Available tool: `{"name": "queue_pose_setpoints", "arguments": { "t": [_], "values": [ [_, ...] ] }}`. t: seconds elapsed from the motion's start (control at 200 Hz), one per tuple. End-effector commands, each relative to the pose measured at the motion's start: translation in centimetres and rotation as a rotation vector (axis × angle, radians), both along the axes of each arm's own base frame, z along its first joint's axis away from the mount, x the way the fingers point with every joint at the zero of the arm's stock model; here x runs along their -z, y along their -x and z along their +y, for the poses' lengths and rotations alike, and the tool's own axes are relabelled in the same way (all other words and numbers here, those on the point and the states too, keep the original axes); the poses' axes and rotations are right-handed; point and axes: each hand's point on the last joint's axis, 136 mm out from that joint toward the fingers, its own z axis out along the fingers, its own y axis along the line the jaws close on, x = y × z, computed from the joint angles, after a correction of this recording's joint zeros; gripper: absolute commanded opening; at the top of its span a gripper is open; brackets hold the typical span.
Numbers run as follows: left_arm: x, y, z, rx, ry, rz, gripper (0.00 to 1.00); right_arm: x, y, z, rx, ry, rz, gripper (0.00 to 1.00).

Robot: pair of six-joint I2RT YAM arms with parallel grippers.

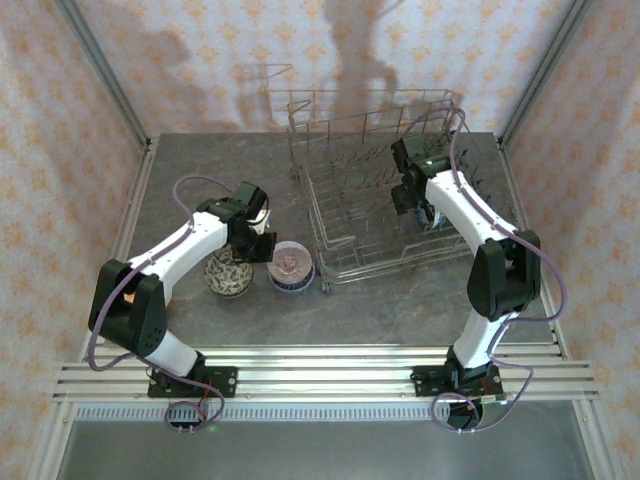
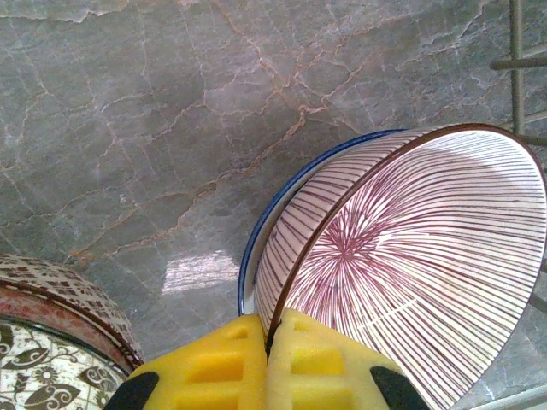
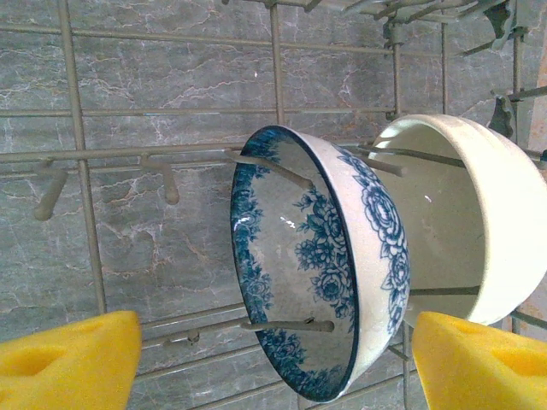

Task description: Load the bowls into the dish rack

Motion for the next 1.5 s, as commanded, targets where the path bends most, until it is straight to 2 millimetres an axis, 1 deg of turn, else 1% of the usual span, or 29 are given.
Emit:
{"name": "queue_pose_setpoints", "arguments": {
  "t": [0.0,0.2,0.375,0.541,0.676,0.881,1.036,1.096,1.221,1.321,1.496],
  "values": [
    [-2.3,-1.1,-0.1,0.004,0.040,-0.082,0.00,-1.0,-0.4,0.5,0.006,-0.015,-0.019,0.82],
    [-3.7,-1.5,0.0,-0.006,0.058,-0.132,0.00,-1.5,-0.6,1.0,0.003,-0.033,-0.024,0.82],
    [-4.9,-1.7,0.4,-0.014,0.060,-0.165,0.00,-2.6,-1.0,1.9,-0.008,-0.066,-0.039,0.81],
    [-6.1,-2.1,1.5,-0.037,0.042,-0.213,0.00,-3.8,-1.3,2.7,-0.017,-0.106,-0.056,0.81],
    [-7.7,-2.7,2.2,-0.064,0.048,-0.270,0.00,-5.0,-1.5,3.7,-0.030,-0.165,-0.060,0.81],
    [-10.3,-4.0,2.8,-0.099,0.066,-0.352,0.00,-7.7,-1.5,6.4,-0.074,-0.292,-0.074,0.80],
    [-12.7,-5.5,2.4,-0.134,0.129,-0.436,0.00,-9.9,-0.8,10.4,-0.143,-0.513,-0.046,0.78],
    [-13.7,-6.1,2.2,-0.138,0.145,-0.463,0.00,-10.9,-0.6,11.5,-0.166,-0.566,-0.051,0.78],
    [-15.6,-7.1,1.8,-0.140,0.172,-0.506,0.00,-13.4,-0.1,13.1,-0.201,-0.650,-0.073,0.76],
    [-17.1,-7.8,1.3,-0.138,0.203,-0.536,0.00,-15.0,0.4,14.1,-0.227,-0.703,-0.087,0.75],
    [-19.3,-8.7,0.9,-0.131,0.224,-0.579,0.00,-17.1,1.8,15.9,-0.296,-0.759,-0.105,0.73]
  ]
}}
